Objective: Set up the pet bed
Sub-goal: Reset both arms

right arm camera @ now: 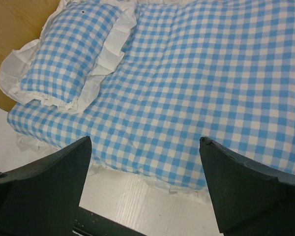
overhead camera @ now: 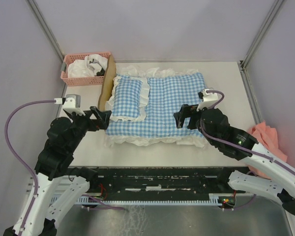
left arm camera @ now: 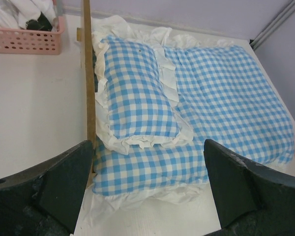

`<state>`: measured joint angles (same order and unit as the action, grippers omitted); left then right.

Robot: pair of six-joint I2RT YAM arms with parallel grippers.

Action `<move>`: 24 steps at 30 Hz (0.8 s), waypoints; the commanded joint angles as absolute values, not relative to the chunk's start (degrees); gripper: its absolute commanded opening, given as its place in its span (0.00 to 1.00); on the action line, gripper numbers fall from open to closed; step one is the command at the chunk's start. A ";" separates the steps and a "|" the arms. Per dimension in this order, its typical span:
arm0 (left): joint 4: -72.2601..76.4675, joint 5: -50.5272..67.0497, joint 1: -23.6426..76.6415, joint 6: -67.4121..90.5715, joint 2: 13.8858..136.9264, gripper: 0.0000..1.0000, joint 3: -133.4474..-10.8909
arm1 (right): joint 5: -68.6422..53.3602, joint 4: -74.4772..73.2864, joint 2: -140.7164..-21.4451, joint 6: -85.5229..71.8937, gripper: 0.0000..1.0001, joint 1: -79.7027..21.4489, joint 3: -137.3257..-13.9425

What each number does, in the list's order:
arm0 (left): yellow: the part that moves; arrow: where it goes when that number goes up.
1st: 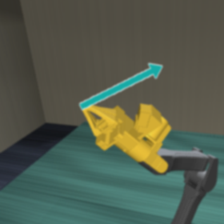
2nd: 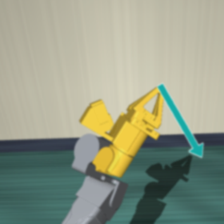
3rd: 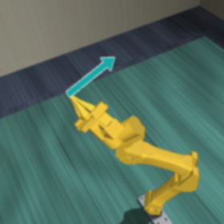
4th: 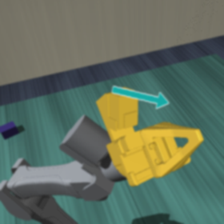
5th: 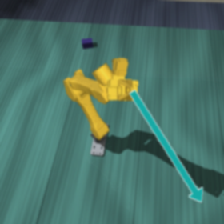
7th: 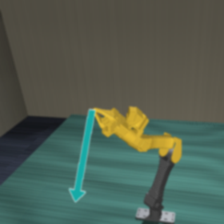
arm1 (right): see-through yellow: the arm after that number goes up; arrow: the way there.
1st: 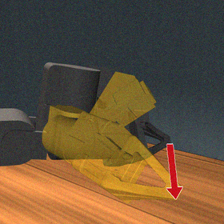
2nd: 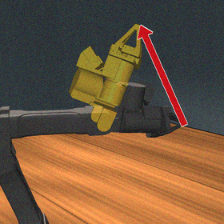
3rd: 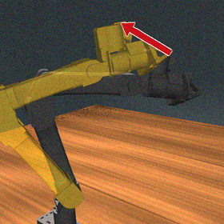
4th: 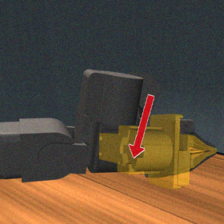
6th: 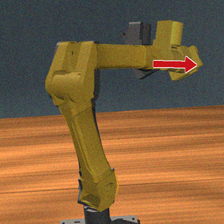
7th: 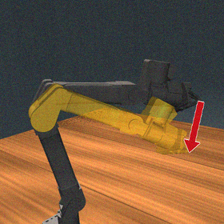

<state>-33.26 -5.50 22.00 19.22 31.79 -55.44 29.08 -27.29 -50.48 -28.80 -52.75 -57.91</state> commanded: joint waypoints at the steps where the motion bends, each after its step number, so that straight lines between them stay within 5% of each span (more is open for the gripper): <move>1: -32.75 -2.45 21.97 20.93 31.29 0.99 -51.58 | 31.61 -29.12 -47.96 -33.27 0.99 -52.81 -55.80; 24: -32.35 -6.87 21.97 21.98 26.90 0.99 -51.08 | 32.75 -33.93 -48.43 -34.21 0.99 -52.77 -59.35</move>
